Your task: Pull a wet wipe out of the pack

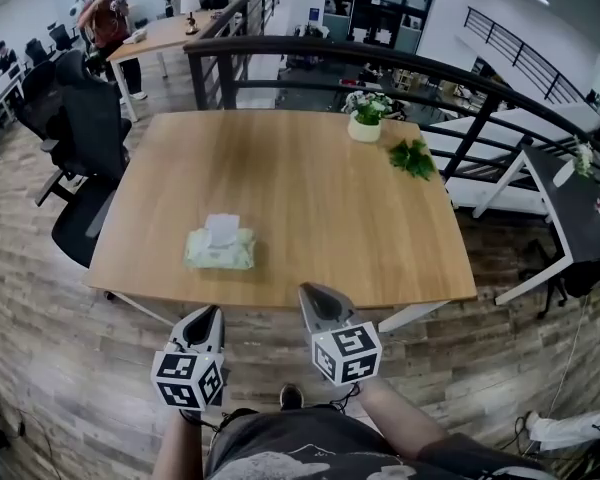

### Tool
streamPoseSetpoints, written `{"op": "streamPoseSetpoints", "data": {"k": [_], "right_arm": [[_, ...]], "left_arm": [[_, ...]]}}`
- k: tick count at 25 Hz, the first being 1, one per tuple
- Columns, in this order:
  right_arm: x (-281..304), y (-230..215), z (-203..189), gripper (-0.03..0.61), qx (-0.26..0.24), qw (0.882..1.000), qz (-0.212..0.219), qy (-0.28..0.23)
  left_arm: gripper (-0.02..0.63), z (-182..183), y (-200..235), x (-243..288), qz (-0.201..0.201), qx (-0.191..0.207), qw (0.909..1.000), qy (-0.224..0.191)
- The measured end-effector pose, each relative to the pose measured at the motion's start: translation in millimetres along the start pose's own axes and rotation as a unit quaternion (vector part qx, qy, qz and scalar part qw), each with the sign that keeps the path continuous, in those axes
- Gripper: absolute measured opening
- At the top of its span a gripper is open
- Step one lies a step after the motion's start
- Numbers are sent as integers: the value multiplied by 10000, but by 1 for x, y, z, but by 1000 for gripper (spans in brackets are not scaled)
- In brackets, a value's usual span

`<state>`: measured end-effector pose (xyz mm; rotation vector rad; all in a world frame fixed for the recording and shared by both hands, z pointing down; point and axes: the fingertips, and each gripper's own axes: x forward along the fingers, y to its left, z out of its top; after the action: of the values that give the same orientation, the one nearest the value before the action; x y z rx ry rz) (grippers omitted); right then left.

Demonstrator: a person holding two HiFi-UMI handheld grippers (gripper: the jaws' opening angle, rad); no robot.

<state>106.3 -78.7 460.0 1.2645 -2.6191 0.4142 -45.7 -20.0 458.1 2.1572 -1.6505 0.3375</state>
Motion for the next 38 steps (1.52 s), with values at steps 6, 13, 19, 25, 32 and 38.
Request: {"op": "streamPoseSetpoints", "data": {"k": [6,13,19,25,32,38], "right_arm": [[2,-10,-3,26,172,9998,41,-18],[7,-5,-5,26,169,9998,128,29],[23,-1,-8,26,134,9997,94,156],[50,8,-4,26,18,9996,90,270],[89,6,6,26,-19,9995,-53,324],[122,4,6,26,32,9987,-123,492]], "left_arm": [[26,0,0,6,98,68,9999,113],[26,-1,8,7,185,-16,9997,150],[26,-4,22,21,79,-47,9997,218],[26,7,41,43,-77,-63,9997,225],[26,19,71,72,-154,-36,9993,330],[26,23,85,97,-442,51,9979,462]]}}
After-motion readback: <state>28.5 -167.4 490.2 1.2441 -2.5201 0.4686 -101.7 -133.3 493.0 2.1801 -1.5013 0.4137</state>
